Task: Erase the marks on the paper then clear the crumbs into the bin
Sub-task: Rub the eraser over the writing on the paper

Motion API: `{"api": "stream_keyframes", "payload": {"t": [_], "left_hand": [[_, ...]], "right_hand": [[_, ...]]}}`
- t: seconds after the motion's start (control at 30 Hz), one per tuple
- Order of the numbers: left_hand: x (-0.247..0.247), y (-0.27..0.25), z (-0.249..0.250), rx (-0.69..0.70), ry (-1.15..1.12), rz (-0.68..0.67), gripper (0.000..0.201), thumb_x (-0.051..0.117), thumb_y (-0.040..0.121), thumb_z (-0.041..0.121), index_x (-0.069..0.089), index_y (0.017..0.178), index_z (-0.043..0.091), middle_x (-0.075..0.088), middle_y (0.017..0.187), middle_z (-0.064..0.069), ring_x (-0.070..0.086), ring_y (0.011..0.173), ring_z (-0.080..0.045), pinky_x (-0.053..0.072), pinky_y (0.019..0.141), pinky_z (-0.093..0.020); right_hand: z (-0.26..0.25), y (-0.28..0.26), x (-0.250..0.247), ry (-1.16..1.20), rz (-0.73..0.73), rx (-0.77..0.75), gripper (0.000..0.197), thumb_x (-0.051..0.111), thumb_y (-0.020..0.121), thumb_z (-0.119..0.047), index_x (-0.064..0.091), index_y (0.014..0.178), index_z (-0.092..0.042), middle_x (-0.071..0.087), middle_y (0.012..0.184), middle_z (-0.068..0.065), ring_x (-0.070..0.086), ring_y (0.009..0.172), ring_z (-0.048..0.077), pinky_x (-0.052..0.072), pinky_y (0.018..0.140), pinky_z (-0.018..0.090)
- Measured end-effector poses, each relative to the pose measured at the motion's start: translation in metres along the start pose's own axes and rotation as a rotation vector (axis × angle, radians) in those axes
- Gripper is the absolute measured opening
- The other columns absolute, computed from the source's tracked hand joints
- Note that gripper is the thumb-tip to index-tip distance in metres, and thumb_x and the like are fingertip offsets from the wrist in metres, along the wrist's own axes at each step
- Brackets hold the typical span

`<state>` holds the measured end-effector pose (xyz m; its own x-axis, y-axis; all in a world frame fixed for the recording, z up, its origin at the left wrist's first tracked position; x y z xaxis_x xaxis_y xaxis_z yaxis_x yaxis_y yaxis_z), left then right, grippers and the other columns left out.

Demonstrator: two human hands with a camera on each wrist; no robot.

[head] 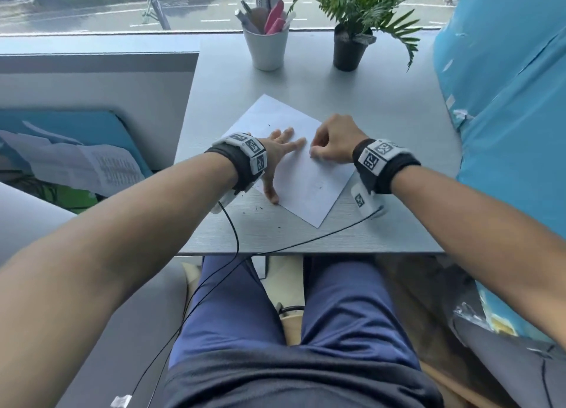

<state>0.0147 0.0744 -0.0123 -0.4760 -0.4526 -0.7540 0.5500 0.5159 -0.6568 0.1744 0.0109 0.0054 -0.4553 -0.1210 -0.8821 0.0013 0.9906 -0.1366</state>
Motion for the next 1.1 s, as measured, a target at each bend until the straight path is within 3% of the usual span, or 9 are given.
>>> {"api": "stream_keyframes", "payload": {"t": [0.13,0.2,0.27,0.4,0.57,0.7,0.77,0.97,1.1], "left_hand": [[-0.001,0.003,0.0,-0.012,0.034,-0.001,0.161,0.095,0.041,0.052,-0.022,0.15,0.038,-0.029,0.159,0.004,-0.018,0.148,-0.023,0.011,0.105,-0.077],[-0.002,0.001,0.0,-0.01,0.036,0.0,0.16,0.095,0.042,0.051,-0.022,0.151,0.038,-0.028,0.159,0.004,-0.018,0.148,-0.024,0.012,0.104,-0.075],[-0.003,-0.002,0.001,-0.008,0.019,-0.002,0.159,0.095,0.044,0.049,-0.021,0.151,0.037,-0.028,0.159,0.004,-0.019,0.148,-0.023,0.011,0.108,-0.071],[-0.002,-0.004,0.005,-0.005,-0.013,-0.007,0.157,0.095,0.046,0.046,-0.021,0.151,0.038,-0.028,0.159,0.004,-0.02,0.148,-0.022,0.011,0.109,-0.068],[-0.002,0.0,-0.001,0.004,0.018,-0.007,0.159,0.096,0.044,0.048,-0.023,0.15,0.038,-0.03,0.159,0.004,-0.02,0.148,-0.023,0.012,0.102,-0.077],[0.001,0.001,-0.004,0.046,-0.012,-0.005,0.156,0.095,0.045,0.049,-0.021,0.149,0.042,-0.03,0.158,0.008,-0.021,0.147,-0.019,0.008,0.107,-0.076],[0.004,0.0,-0.012,0.095,-0.04,0.014,0.153,0.093,0.046,0.052,-0.019,0.15,0.043,-0.03,0.158,0.009,-0.022,0.147,-0.018,0.004,0.108,-0.074],[0.012,-0.005,-0.032,0.155,-0.021,0.027,0.126,0.071,0.065,0.073,-0.018,0.15,0.045,-0.03,0.158,0.009,-0.024,0.146,-0.019,-0.005,0.112,-0.066],[0.009,-0.018,-0.013,0.006,0.09,0.124,0.102,0.049,0.087,0.069,-0.009,0.156,0.021,-0.018,0.162,-0.002,-0.009,0.15,-0.021,0.0,0.117,-0.062]], "right_hand": [[-0.029,-0.034,0.036,0.01,-0.137,-0.091,0.008,0.068,0.078,-0.015,0.073,0.072,-0.012,0.068,0.067,0.0,0.06,0.058,0.012,0.049,0.057,0.022],[-0.031,-0.042,0.038,0.032,-0.213,-0.128,0.006,0.07,0.079,-0.018,0.074,0.076,-0.015,0.069,0.071,-0.003,0.06,0.06,0.008,0.045,0.057,0.013],[-0.013,-0.022,0.02,0.016,-0.125,-0.074,0.009,0.069,0.078,-0.018,0.077,0.08,-0.014,0.073,0.075,-0.001,0.061,0.064,0.008,0.04,0.058,0.008],[0.011,-0.003,0.004,-0.003,0.036,0.018,0.013,0.068,0.078,-0.019,0.077,0.081,-0.011,0.073,0.076,0.003,0.061,0.066,0.011,0.047,0.066,0.02],[-0.026,-0.037,0.033,0.061,-0.199,-0.111,0.01,0.07,0.081,-0.019,0.076,0.083,-0.012,0.072,0.075,-0.002,0.066,0.069,0.01,0.055,0.067,0.022],[0.015,-0.011,-0.002,0.086,0.034,0.073,0.01,0.07,0.081,-0.018,0.076,0.084,-0.011,0.073,0.084,0.003,0.066,0.079,0.015,0.049,0.074,0.021],[0.039,-0.008,-0.009,0.076,0.006,0.188,0.009,0.07,0.08,-0.018,0.075,0.086,-0.012,0.073,0.088,0.004,0.064,0.083,0.015,0.046,0.075,0.02],[0.058,-0.013,-0.005,0.142,-0.055,0.297,0.008,0.078,0.077,-0.026,0.075,0.081,-0.019,0.072,0.085,-0.001,0.064,0.079,0.012,0.047,0.072,0.022],[0.055,-0.009,-0.005,0.142,-0.079,0.305,0.008,0.079,0.075,-0.023,0.073,0.076,-0.02,0.071,0.085,0.002,0.064,0.076,0.015,0.047,0.066,0.024]]}}
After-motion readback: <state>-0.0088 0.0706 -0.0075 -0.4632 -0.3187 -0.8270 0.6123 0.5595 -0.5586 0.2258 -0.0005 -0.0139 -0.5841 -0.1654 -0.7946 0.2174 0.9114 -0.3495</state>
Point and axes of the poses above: each hand's wrist, its own y-axis towards the middle knuckle, its own x-axis out of the palm, z = x × y, the point moved 1 cm from there along y, towards the middle knuckle
